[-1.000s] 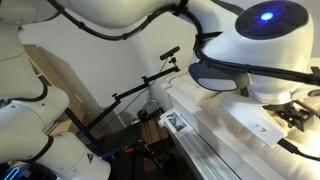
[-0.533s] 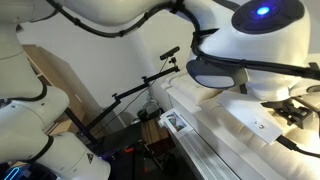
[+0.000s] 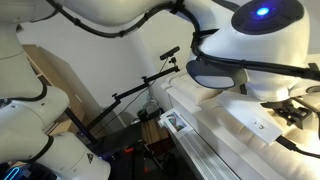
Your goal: Pick up the black book and position it on top of the white book
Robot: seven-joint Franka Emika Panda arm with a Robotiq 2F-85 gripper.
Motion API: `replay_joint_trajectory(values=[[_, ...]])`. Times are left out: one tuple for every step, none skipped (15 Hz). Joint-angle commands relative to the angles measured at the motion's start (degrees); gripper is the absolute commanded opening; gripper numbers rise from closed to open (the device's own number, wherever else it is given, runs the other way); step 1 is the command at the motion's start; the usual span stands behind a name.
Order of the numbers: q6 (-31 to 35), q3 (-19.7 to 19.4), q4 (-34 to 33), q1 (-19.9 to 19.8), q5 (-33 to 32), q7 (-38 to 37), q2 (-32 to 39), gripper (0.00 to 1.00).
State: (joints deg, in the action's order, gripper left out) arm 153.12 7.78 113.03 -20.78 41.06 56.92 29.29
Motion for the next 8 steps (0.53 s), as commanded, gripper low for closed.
replay_joint_trajectory(values=[[0.1, -0.5, 0.0, 0.4, -0.1, -0.3, 0.0, 1.00], [0.6, -0.6, 0.0, 0.5, 0.0, -0.6, 0.0, 1.00], [0.6, -0.6, 0.0, 0.5, 0.0, -0.5, 0.0, 1.00], [0.8, -0.6, 0.1, 0.5, 0.0, -0.5, 0.0, 1.00], [1.0, -0.6, 0.2, 0.5, 0.0, -0.4, -0.1, 1.00], [1.1, -0.5, 0.3, 0.5, 0.0, -0.4, -0.2, 1.00], [1.2, -0.5, 0.4, 0.5, 0.2, -0.3, -0.3, 1.00], [1.3, -0.4, 0.5, 0.4, 0.2, -0.3, -0.5, 1.00]])
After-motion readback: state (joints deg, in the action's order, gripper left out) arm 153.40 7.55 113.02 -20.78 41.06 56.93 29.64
